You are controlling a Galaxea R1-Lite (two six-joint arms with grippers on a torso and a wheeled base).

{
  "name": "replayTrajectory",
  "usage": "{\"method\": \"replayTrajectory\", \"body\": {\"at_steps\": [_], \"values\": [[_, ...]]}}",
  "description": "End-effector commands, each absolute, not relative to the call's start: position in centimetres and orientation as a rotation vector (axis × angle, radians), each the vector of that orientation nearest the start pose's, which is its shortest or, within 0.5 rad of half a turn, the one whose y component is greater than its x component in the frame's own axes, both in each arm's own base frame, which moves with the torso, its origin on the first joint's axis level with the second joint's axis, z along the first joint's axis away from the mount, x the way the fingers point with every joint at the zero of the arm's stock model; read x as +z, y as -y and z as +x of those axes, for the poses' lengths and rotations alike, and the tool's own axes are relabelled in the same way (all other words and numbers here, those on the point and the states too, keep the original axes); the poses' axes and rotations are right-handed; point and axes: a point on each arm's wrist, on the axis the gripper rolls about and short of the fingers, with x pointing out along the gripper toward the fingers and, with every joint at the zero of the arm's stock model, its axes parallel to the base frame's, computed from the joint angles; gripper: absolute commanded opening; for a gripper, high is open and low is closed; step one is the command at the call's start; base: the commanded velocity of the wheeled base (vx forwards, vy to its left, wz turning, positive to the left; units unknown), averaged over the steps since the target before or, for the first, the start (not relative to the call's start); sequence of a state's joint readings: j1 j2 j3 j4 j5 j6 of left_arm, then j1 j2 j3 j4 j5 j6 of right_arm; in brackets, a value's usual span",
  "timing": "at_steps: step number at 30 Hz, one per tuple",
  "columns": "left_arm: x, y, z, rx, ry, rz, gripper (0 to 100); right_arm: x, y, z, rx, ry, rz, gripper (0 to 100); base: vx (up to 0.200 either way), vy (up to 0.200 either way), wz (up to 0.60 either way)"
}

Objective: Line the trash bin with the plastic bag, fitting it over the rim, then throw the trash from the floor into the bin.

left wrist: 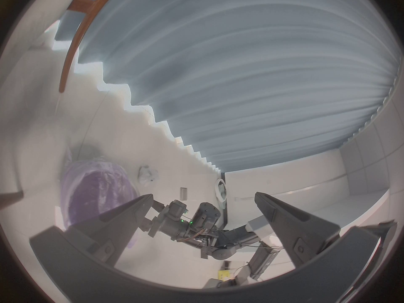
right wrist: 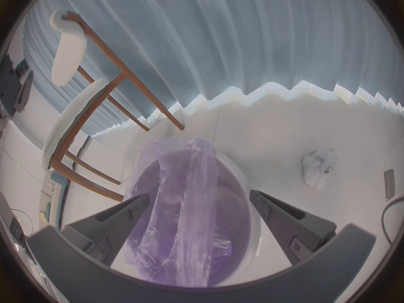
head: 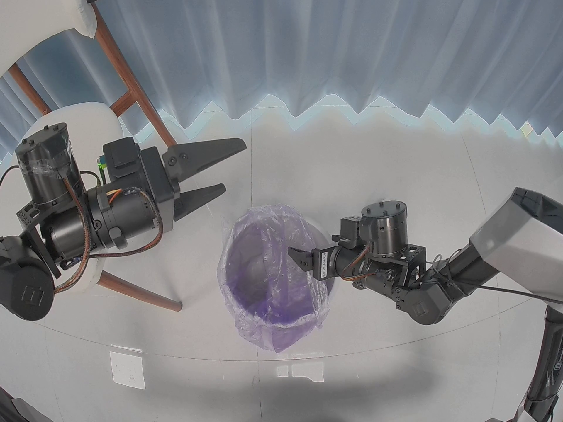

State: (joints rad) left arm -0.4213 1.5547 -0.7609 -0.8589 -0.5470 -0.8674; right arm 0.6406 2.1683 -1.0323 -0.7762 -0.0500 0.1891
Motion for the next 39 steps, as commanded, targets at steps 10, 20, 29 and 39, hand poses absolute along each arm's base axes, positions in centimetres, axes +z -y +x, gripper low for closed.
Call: {"method": "replayTrajectory", "body": {"at_steps": [10,20,29,39], "values": [[25.6,10.2,21.7,-0.903,-0.305,-0.693,100,6.8,-26.2,33.3,0.558,-0.424,0.045,0,0.000,0.000,0.00],[25.6,10.0,21.4,-0.905,-0.288,-0.665,100,12.5,-23.7,35.1,0.505,-0.281,0.145,0,0.000,0.000,0.00],[25.4,10.1,21.4,-0.906,-0.293,-0.664,100,13.6,-20.5,38.8,0.441,-0.212,0.188,0,0.000,0.000,0.00],[24.5,10.3,21.3,-0.911,-0.303,-0.609,100,12.5,-18.4,43.6,0.414,-0.177,0.225,0,0.000,0.000,0.00]]}}
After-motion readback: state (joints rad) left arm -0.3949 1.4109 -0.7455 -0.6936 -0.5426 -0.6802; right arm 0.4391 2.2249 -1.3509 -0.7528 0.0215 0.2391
